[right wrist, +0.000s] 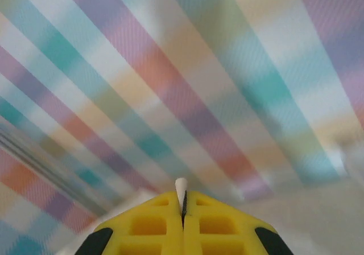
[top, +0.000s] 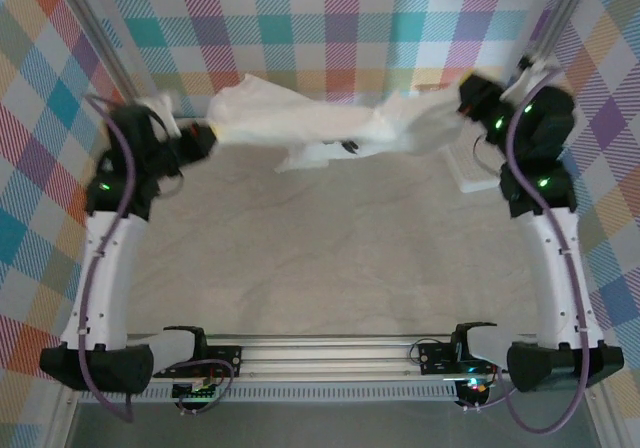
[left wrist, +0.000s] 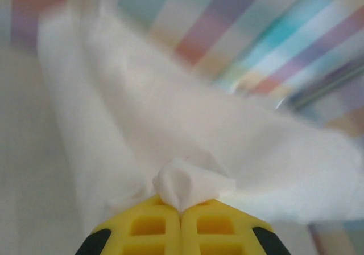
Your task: Fold the inside-out t-shirt
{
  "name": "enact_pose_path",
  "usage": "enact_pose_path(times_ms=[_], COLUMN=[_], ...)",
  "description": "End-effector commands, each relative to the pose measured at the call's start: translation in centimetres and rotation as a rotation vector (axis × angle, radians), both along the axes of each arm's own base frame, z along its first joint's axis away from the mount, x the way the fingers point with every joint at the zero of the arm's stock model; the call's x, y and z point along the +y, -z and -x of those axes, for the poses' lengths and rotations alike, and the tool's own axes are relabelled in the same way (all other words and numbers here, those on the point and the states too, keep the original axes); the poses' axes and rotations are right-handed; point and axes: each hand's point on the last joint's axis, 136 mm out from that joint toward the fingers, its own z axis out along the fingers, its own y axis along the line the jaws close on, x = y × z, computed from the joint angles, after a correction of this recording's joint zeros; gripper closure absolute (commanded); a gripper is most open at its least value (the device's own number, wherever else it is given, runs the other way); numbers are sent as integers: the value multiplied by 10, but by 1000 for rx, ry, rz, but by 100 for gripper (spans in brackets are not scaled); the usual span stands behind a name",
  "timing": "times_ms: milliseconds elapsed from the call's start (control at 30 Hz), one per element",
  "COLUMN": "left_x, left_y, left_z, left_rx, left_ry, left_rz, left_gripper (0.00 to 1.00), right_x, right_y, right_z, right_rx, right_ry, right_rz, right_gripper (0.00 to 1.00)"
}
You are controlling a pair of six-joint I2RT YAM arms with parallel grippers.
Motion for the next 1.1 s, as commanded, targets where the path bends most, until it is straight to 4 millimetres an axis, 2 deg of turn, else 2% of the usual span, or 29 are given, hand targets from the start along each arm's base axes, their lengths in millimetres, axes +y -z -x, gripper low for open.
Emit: enact_pose_path(times_ms=[0, 67, 133, 267, 367, 467, 567, 667, 800, 933, 1067], left_x=[-7, -10, -9, -13, -19, -13, 5, 10, -5, -23, -12], left_y=[152, 187, 196, 198, 209, 212, 208, 211, 234, 261, 275], left_z=[31, 53, 63, 68, 71, 60, 33, -1, -37, -62, -89], left_rx=[374, 449, 468, 507, 556, 542, 499, 489, 543, 612, 649], left_ry=[-42, -48, -46, 23, 65, 32, -42, -38, 47, 115, 27], left_rz=[64, 84, 72, 8, -98, -184, -316, -426, -491, -498, -587], left_gripper=[82, 68, 59, 55, 55, 54, 52, 51, 47, 41, 40], right_x=[24, 37, 43, 44, 45, 47, 49, 51, 52, 51, 51], right_y=[116, 169, 202, 239, 246, 243, 241, 240, 238, 235, 233], right_z=[9, 24, 35, 42, 42, 41, 38, 36, 35, 36, 37], right_rx=[240, 372, 470, 578, 612, 607, 598, 605, 617, 610, 607], right_ry=[-145, -232, -276, -283, -287, -301, -302, -310, -319, -311, -310], right_rz=[-68, -69, -77, -83, -88, -96, -104, -113, -106, -102, -109], right_gripper=[100, 100, 100, 100, 100, 100, 100, 100, 100, 100, 100])
